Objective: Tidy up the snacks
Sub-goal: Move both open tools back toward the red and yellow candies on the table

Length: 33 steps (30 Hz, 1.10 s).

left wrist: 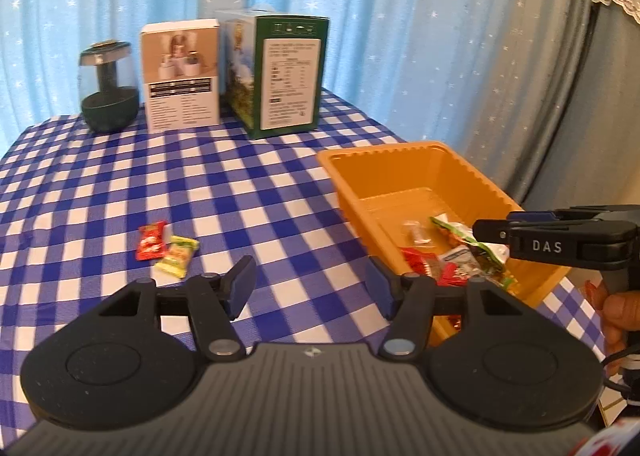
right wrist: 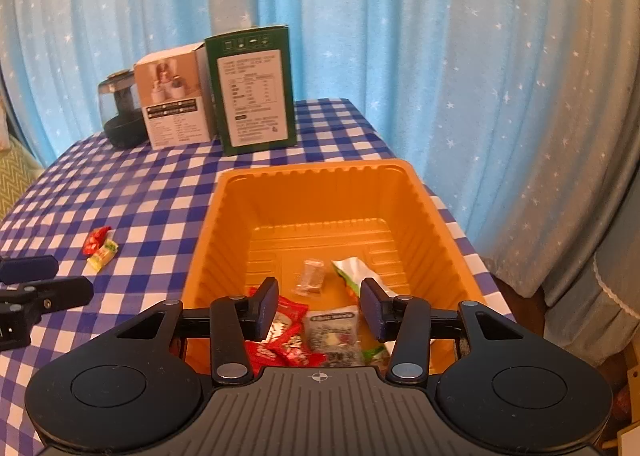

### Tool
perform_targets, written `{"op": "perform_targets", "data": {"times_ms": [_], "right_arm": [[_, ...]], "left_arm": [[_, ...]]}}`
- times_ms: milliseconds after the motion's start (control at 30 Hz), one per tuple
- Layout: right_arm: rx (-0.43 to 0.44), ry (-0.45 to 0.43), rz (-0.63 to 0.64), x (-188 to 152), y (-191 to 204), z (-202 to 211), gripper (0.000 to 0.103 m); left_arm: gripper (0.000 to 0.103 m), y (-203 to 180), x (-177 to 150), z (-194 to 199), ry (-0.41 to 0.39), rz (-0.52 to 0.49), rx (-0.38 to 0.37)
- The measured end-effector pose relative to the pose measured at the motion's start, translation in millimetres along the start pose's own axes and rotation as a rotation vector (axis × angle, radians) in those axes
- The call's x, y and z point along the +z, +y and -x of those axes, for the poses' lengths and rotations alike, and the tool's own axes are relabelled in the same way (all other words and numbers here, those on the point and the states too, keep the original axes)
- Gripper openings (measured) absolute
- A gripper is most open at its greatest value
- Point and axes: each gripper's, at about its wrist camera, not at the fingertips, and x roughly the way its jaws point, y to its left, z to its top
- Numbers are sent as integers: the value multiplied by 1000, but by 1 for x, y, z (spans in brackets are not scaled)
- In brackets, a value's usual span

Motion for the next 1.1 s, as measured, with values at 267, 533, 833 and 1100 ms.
{"op": "perform_targets", "data": {"times_ms": [267,533,833,1100], "right_arm": [[25,-6,66,2,27,-3,47],[56,-16,101,4,54,-7,48],[106,-36,155,7,90,-10,52],[170,-44,177,11,119,-20,54]], "left_arm": [[60,23,-1,11,-13,31,44],[62,51,-4,21,-18,69,107],[67,87,-2,33,-36,72,193],[68,118,-7,34,-14,78,257]]}}
